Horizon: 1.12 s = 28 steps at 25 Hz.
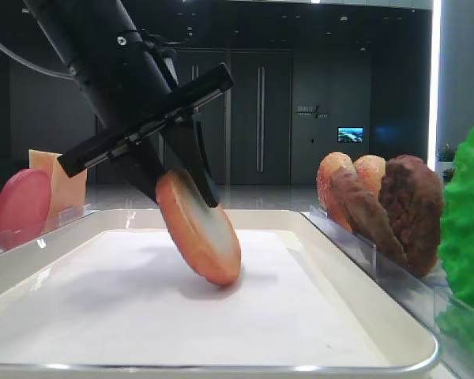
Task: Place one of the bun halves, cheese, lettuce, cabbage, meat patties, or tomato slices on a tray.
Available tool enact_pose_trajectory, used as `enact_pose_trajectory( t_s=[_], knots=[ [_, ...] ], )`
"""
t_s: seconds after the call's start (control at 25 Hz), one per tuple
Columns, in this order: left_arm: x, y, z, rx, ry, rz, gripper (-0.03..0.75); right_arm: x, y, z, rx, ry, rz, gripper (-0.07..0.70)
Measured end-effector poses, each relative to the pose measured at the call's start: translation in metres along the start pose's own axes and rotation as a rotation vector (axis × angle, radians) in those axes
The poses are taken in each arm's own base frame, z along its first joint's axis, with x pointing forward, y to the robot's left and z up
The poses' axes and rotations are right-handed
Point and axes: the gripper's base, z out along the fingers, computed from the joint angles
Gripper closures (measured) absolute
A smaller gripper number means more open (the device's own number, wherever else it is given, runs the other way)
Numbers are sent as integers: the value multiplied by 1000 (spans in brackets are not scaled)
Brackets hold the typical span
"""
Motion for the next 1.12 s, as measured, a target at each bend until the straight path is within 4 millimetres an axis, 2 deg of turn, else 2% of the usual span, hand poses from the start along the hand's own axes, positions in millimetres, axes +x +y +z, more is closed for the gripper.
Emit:
enact_pose_trajectory(
  t_s=[0.2,0.32,0.4,0.48,0.72,0.88,1.0,1.12],
  knots=[
    [9,10,-1,-104,106,29,268,0,0,0,0,0,0,273],
    [16,21,-5,-237,190,51,205,0,0,0,0,0,0,273],
    [16,22,-18,-305,219,79,193,0,0,0,0,0,0,273],
    [8,14,-38,-328,194,105,188,0,0,0,0,0,0,273],
    [-26,-26,-122,-345,32,89,187,0,0,0,0,0,0,273],
    [-36,-31,-152,-425,-20,88,186,0,0,0,0,0,0,273],
    [-43,-21,-158,-445,-35,61,187,0,0,0,0,0,0,273],
    [-56,7,-169,-489,-50,30,187,0,0,0,0,0,0,273]
  ],
)
